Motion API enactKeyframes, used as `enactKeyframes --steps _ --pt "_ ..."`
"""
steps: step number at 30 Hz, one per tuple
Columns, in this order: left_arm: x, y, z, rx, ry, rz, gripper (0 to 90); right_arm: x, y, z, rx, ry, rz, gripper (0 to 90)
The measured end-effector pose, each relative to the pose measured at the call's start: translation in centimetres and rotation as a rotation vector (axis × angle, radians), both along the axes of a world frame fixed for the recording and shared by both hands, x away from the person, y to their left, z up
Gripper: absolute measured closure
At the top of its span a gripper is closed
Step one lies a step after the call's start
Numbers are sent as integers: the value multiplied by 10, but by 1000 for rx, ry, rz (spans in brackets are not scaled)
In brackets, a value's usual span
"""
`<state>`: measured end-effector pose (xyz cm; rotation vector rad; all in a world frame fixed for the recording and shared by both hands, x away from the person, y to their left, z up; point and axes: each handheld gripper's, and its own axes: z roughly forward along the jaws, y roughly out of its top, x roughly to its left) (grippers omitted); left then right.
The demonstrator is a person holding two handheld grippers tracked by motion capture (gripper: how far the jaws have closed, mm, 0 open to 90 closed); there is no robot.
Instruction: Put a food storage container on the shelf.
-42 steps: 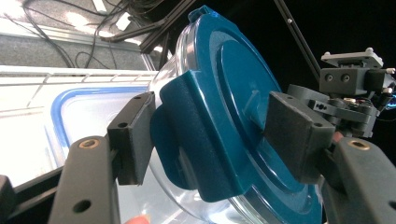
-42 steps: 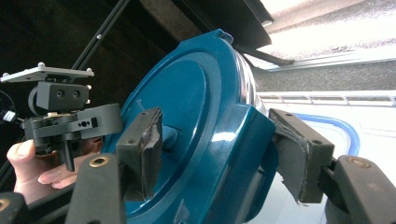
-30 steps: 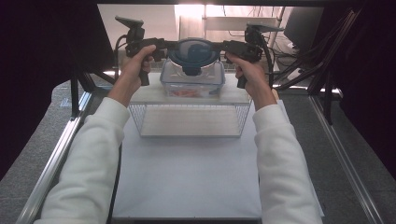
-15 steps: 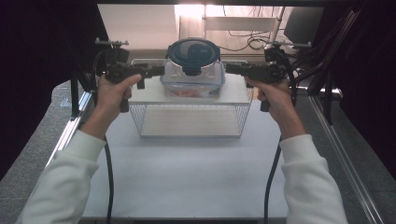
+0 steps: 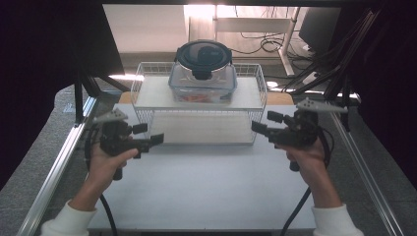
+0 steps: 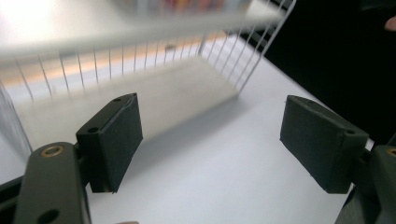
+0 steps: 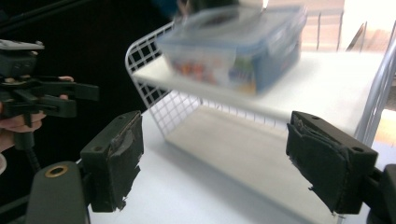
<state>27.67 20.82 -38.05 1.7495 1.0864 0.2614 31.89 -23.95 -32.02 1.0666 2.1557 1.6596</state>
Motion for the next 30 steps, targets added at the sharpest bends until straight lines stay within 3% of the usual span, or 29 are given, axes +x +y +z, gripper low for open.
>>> enactKeyframes --steps 3,6,9,11,15,20,30 --pt "-5 -1 -30 41 24 39 202 -14 -4 -24 -33 -1 5 196" --pt "-9 -1 -53 49 58 37 205 -28 -9 -60 -70 11 -6 198" --pt "-15 0 -75 91 81 44 207 -38 -17 -91 -99 25 -30 198" --pt "-17 0 -83 116 100 40 207 -41 -20 -107 -121 76 -32 191" --pt "-22 2 -102 146 132 52 208 -44 -24 -132 -150 109 -46 194" --pt "-24 -1 -114 163 155 45 208 -43 -21 -149 -198 123 -59 192" --pt "-19 -1 -122 179 176 45 202 -42 -23 -154 -212 116 -66 192"
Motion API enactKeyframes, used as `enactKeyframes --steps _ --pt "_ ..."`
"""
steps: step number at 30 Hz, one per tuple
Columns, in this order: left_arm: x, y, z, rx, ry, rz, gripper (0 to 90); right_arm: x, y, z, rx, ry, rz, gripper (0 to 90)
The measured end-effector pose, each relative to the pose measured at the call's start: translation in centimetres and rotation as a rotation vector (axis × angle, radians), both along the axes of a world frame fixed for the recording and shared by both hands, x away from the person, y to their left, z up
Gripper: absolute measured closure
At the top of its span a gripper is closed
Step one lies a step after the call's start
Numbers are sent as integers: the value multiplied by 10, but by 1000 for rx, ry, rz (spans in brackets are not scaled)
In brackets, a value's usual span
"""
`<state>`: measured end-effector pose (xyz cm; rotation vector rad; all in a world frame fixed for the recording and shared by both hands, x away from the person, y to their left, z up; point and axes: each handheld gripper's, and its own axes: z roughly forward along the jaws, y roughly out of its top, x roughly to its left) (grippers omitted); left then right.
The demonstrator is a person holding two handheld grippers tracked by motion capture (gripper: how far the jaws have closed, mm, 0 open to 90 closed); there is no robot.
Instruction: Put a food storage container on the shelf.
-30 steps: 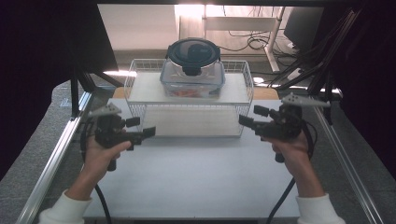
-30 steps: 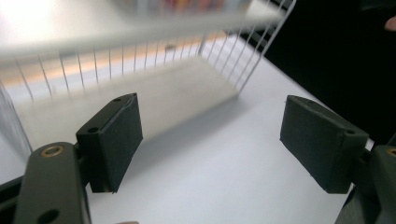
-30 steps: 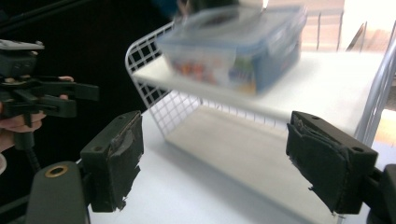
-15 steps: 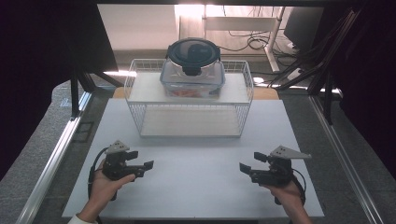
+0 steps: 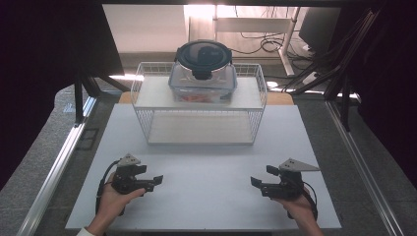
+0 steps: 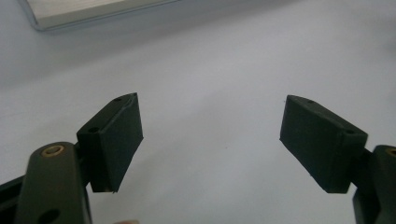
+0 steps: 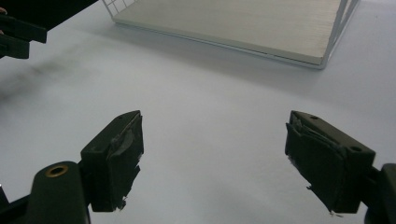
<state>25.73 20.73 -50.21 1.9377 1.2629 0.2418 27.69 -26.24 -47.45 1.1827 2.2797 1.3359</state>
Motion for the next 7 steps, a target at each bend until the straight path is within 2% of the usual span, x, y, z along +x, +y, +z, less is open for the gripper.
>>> enactKeyframes --steps 4,7 --pt "1 0 0 2 1 -4 201 1 -1 -2 -10 -4 -7 185" --pt "2 -1 -1 4 3 -10 200 5 -2 -5 -43 -10 -21 161"
